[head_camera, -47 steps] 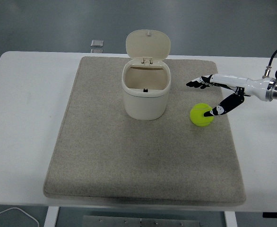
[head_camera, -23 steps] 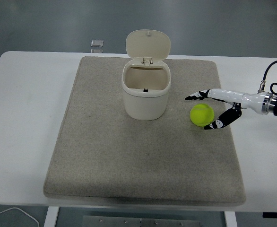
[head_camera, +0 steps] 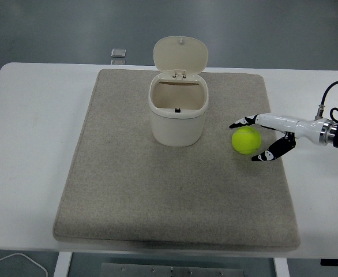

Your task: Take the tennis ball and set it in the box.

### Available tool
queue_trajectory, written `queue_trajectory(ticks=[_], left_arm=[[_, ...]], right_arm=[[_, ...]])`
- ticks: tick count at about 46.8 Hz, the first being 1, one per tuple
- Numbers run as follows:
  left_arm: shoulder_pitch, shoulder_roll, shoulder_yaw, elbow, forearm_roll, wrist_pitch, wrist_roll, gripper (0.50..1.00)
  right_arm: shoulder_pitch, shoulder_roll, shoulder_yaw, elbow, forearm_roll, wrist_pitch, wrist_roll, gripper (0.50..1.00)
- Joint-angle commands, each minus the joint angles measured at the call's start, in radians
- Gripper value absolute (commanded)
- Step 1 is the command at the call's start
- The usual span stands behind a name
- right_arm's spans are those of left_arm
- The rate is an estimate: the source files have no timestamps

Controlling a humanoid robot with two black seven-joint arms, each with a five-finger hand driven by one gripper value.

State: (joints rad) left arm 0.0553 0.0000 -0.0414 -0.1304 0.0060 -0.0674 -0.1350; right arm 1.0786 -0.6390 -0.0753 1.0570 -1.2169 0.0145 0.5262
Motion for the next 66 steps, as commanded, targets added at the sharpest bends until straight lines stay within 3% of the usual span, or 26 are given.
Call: queue_trajectory(ticks=[1,9,26,44,54,66], left_arm=[[0.0,0.0,0.0,0.0,0.0,0.0,0.0,0.992],[0.0,0.0,0.0,0.0,0.0,0.0,0.0,0.992],[0.0,0.0,0.0,0.0,0.0,0.0,0.0,0.992],[0.0,0.0,0.0,0.0,0.0,0.0,0.0,0.992],[0.0,0.0,0.0,0.0,0.0,0.001,0.0,0.992],[0.0,0.0,0.0,0.0,0.0,0.0,0.0,0.992]], right_arm=[[0.0,0.01,0.0,-0.006,-0.004,-0.001,0.0,0.76],[0.001,0.016,0.0,-0.019,-0.004,0.001,0.0,0.697],[0.009,0.016,0.002,-0.02,-0.003,0.005,0.0,0.65],[0.052,0.01,0.02,-0.009,0.025,0.009,0.003,0.509],[0.106,0.004,0.022,-0.003,0.079,0.016,0.043,0.5],[0.142,0.001,0.087,0.015,0.115,0.085,0.06,0.5]])
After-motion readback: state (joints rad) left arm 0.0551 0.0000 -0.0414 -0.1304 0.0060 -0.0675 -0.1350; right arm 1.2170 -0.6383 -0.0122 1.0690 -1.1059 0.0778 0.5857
